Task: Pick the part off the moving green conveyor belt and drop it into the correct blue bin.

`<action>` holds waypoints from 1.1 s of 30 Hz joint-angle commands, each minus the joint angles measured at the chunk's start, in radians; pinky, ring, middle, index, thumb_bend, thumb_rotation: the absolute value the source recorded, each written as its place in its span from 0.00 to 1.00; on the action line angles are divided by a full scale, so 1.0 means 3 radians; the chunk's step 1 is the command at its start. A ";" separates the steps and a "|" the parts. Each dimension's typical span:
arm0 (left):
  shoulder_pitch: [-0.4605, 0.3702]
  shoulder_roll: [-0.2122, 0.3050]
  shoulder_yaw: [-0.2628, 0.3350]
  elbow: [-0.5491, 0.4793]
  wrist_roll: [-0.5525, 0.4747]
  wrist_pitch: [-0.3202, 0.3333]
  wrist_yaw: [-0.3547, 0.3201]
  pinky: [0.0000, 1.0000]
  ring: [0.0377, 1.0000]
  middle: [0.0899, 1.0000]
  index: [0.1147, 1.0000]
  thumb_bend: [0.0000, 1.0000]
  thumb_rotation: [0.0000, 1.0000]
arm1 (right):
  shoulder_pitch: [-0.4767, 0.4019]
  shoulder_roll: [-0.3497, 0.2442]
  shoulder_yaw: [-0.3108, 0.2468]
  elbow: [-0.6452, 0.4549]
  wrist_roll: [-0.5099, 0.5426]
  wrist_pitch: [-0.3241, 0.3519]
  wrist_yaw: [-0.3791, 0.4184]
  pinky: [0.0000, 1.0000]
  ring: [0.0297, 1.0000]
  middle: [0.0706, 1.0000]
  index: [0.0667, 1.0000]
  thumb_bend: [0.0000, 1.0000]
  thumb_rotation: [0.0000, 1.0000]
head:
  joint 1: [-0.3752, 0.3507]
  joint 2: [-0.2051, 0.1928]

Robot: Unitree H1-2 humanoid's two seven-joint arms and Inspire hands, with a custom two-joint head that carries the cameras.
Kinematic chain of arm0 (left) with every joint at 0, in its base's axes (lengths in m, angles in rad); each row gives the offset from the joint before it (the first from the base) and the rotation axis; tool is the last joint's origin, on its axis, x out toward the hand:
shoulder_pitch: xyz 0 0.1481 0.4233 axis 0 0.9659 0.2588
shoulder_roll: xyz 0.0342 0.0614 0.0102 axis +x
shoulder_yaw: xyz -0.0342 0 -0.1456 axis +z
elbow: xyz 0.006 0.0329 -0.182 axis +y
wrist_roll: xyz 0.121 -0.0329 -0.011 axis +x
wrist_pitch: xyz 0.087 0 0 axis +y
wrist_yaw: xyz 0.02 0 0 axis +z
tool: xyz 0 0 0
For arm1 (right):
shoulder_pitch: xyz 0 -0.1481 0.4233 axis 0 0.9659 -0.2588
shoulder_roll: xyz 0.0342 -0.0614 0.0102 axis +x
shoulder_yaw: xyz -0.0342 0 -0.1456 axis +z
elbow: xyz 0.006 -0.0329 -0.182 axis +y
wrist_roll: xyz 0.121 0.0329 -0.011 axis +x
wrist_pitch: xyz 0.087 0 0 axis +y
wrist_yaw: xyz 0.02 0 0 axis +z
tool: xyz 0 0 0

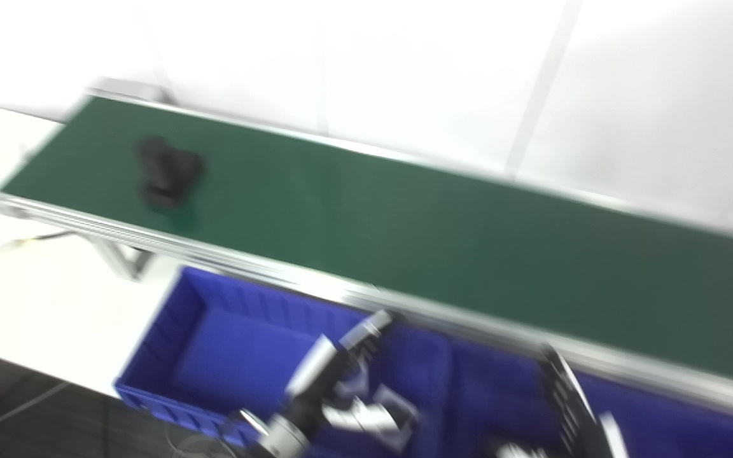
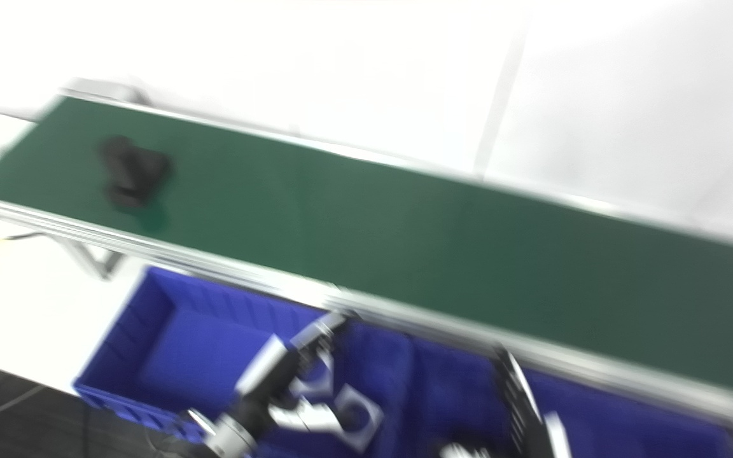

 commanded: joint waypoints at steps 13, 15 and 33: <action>-0.0055 -0.0105 -0.0031 0.0040 0.0042 -0.0165 0.0162 0.85 0.93 0.94 0.90 0.91 0.35 | -0.0033 0.0001 -0.0080 0.0140 0.0135 -0.0361 0.0017 1.00 0.97 0.97 1.00 0.64 0.01 | 0.0167 -0.0191; -0.0057 -0.0106 -0.0031 0.0044 0.0038 -0.0166 0.0166 0.84 0.93 0.94 0.89 0.91 0.34 | -0.0035 0.0006 -0.0082 0.0148 0.0125 -0.0371 0.0007 1.00 0.97 0.97 1.00 0.64 0.02 | 0.0140 -0.0199; -0.0096 -0.0108 -0.0046 0.0132 0.0066 -0.0253 0.0216 0.84 0.92 0.93 0.88 0.92 0.32 | -0.0042 -0.0002 -0.0095 0.0157 0.0115 -0.0451 0.0013 0.96 0.94 0.94 0.99 0.66 0.16 | 0.0130 -0.0234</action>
